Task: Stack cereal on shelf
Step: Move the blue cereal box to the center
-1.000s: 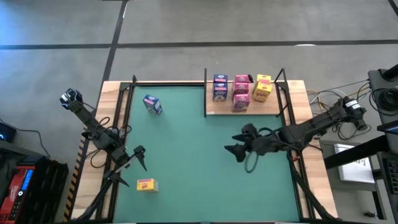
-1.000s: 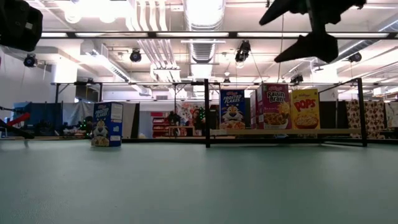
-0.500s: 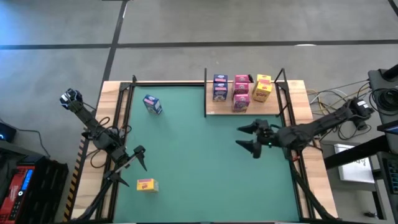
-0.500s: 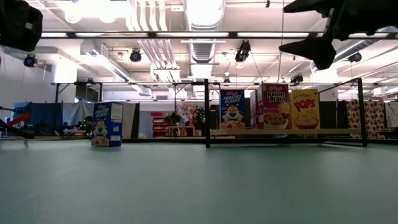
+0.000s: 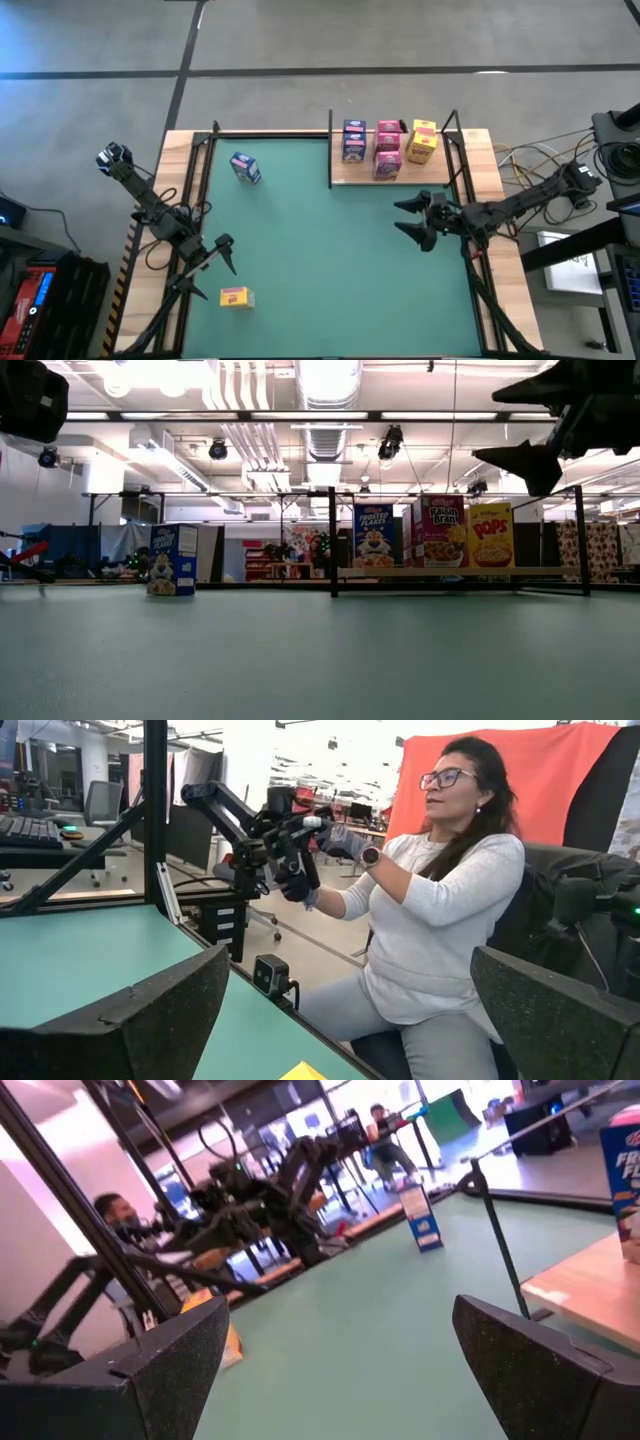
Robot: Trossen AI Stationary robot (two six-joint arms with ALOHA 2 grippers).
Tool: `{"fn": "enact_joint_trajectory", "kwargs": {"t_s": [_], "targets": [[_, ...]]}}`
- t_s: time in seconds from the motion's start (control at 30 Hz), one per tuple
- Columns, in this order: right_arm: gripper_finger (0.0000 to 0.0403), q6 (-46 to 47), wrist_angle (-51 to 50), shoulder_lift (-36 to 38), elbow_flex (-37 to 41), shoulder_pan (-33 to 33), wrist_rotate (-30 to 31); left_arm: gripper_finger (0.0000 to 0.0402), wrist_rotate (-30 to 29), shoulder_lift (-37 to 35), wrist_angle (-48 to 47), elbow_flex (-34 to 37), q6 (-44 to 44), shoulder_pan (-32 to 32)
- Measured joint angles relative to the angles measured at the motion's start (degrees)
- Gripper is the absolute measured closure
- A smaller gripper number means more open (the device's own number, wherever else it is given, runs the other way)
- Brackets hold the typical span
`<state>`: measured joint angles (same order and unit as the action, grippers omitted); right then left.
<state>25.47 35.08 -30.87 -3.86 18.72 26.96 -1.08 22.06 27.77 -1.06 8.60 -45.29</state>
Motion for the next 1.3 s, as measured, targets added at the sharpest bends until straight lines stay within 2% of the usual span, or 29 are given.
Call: {"fn": "enact_joint_trajectory", "kwargs": {"t_s": [0.27,0.53,0.73,1.3], "targets": [[0.003,-2.61,1.27,4.66,3.17,0.0,-0.04,0.0003,0.0,0.0,0.0,0.0,0.02,0.02],[0.003,-2.99,0.43,4.57,3.17,0.0,-0.34,0.0003,0.0,0.0,0.0,0.0,0.02,0.01],[0.003,-2.99,-0.07,4.57,3.19,0.02,-2.97,0.0003,0.0,0.0,0.0,0.0,0.02,-0.01],[0.003,-2.98,-0.27,4.55,3.23,0.02,-2.95,0.0003,0.0,0.0,0.0,0.0,0.02,0.02]]}}
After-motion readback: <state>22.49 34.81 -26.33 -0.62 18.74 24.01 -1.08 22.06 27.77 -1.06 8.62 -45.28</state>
